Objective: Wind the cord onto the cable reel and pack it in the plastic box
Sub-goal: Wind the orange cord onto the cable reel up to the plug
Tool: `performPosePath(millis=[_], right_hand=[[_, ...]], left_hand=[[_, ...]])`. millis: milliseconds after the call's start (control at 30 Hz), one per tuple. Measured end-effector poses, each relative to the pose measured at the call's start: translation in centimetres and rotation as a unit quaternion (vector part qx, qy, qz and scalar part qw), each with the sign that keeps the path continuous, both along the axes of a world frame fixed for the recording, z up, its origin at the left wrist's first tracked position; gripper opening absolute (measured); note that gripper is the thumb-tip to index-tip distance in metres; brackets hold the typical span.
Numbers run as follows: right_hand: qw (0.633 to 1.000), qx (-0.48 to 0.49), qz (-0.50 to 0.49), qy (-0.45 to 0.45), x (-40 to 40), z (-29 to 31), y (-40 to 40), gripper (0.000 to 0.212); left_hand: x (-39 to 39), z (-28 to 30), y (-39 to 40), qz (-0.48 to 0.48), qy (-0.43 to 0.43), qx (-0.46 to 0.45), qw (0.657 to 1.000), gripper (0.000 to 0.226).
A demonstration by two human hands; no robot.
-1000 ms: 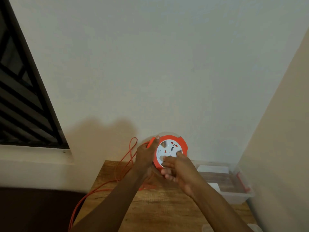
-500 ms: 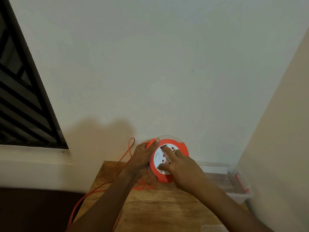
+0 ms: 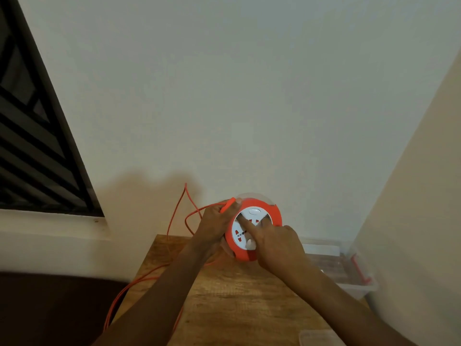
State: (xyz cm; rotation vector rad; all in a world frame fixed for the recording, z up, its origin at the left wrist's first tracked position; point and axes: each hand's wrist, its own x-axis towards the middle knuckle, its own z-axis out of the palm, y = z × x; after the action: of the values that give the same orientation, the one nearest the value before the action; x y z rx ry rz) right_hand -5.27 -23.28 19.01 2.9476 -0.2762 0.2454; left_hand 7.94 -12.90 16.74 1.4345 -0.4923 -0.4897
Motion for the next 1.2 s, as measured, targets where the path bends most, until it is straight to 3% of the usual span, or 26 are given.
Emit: performPosePath(millis=[200, 267, 333, 433, 533, 633, 667, 700, 733, 800, 867, 933, 967, 1000, 1100, 1200], right_hand=[[0.998, 0.021, -0.019, -0.051, 0.4, -0.2, 0.3, 0.075], [0.985, 0.139, -0.042, -0.095, 0.4, 0.2, 0.2, 0.069], [0.943, 0.311, -0.058, -0.103, 0.6, 0.9, -0.2, 0.071], [0.814, 0.564, -0.083, -0.114, 0.6, 1.7, -0.2, 0.071], [0.625, 0.755, -0.132, -0.149, 0.8, 2.0, 0.0, 0.069], [0.443, 0.851, -0.176, -0.224, 1.1, 1.6, 1.3, 0.054], [0.410, 0.861, -0.183, -0.240, 1.0, 1.4, 1.9, 0.054], [0.400, 0.863, -0.185, -0.248, 0.9, 1.3, 2.5, 0.060], [0.411, 0.859, -0.182, -0.247, 0.8, 1.1, 2.8, 0.068], [0.490, 0.827, -0.166, -0.220, 0.5, 1.0, 2.7, 0.076], [0.636, 0.736, -0.157, -0.170, 0.2, 1.2, 2.3, 0.079], [0.809, 0.553, -0.144, -0.139, -0.4, 1.2, 1.9, 0.078], [0.876, 0.443, -0.124, -0.143, -0.8, 1.1, 1.6, 0.071], [0.921, 0.344, -0.094, -0.155, -1.2, 0.9, 1.3, 0.059], [0.975, 0.164, 0.022, -0.146, -1.7, 1.1, 0.2, 0.030], [0.993, 0.060, 0.080, -0.063, -1.5, 1.3, -0.3, 0.029]], left_hand=[[-0.1, 0.6, 0.0, 0.004, -0.010, -0.017, 1.000, 0.038], [0.0, 0.6, 0.0, 0.003, 0.002, -0.030, 1.000, 0.031], [0.1, 0.6, 0.1, 0.016, 0.021, -0.045, 0.999, 0.029], [0.0, 1.1, -0.1, 0.045, 0.021, -0.055, 0.997, 0.027], [0.1, 1.3, -0.5, 0.075, -0.006, -0.044, 0.996, 0.030], [0.1, 1.7, -0.9, 0.082, -0.042, -0.033, 0.995, 0.033], [0.0, 1.9, -1.0, 0.078, -0.052, -0.027, 0.995, 0.030], [-0.1, 2.0, -1.0, 0.073, -0.053, -0.024, 0.996, 0.027], [-0.1, 2.0, -1.1, 0.067, -0.049, -0.024, 0.996, 0.025], [0.0, 1.7, -1.1, 0.058, -0.032, -0.033, 0.997, 0.028], [0.1, 1.1, -0.9, 0.053, 0.008, -0.057, 0.997, 0.033], [-0.1, 0.7, -0.7, 0.050, 0.048, -0.074, 0.995, 0.036], [-0.1, 0.5, -0.6, 0.048, 0.062, -0.077, 0.994, 0.037], [-0.1, 0.4, -0.5, 0.047, 0.068, -0.078, 0.993, 0.037], [0.3, 0.1, -0.5, 0.035, 0.066, -0.077, 0.994, 0.037], [0.6, 0.1, -0.4, 0.004, 0.065, -0.069, 0.995, 0.038]])
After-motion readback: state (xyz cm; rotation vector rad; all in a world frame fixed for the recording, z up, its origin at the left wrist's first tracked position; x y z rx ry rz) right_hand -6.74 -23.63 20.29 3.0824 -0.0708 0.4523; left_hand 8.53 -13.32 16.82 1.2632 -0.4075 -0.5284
